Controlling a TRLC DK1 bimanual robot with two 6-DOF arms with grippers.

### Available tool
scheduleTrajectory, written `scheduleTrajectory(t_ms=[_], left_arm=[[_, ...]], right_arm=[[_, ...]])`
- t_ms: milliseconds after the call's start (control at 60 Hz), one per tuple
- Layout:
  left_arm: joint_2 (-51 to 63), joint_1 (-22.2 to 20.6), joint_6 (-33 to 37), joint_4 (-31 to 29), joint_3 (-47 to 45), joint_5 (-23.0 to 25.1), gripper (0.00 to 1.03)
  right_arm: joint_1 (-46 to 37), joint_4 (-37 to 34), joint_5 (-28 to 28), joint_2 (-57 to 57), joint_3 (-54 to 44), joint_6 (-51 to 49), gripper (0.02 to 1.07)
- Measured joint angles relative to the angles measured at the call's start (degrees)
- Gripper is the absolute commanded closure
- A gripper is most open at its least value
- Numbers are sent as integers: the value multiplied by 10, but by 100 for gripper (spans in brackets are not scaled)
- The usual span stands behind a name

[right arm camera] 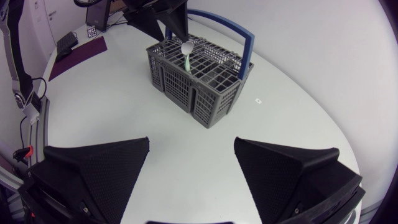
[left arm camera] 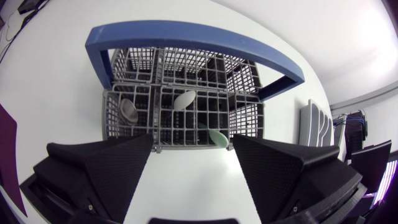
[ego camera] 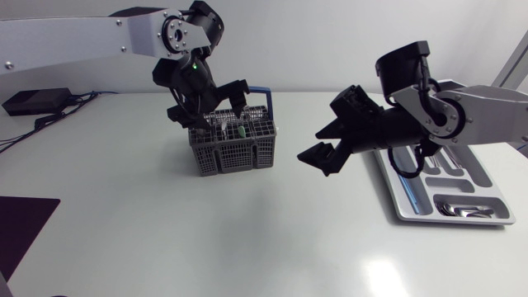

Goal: Unload the cutlery basket into the drawer organizer.

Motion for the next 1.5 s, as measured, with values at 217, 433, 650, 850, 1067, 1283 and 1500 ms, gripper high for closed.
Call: scheduleTrajectory(t_ms=[217,433,650,850,1067,1283,1500], left_arm=[[-2,9,75,5,0,0,13],[-3,25,143,43,-8,0,17],[-5,37,220,103,-46,-9,28],[-5,38,275,144,-72,-9,39],[-5,38,316,165,-87,-11,44],[-5,38,337,182,-90,-11,44],[-5,29,354,190,-106,-13,44]], right_arm=[[17,0,1,34,27,12,9],[36,0,4,63,46,12,9],[56,-2,17,97,84,14,9],[73,-2,28,135,120,17,9],[81,-4,31,165,145,22,9],[81,-6,32,191,172,23,9],[84,-7,31,203,185,26,9]])
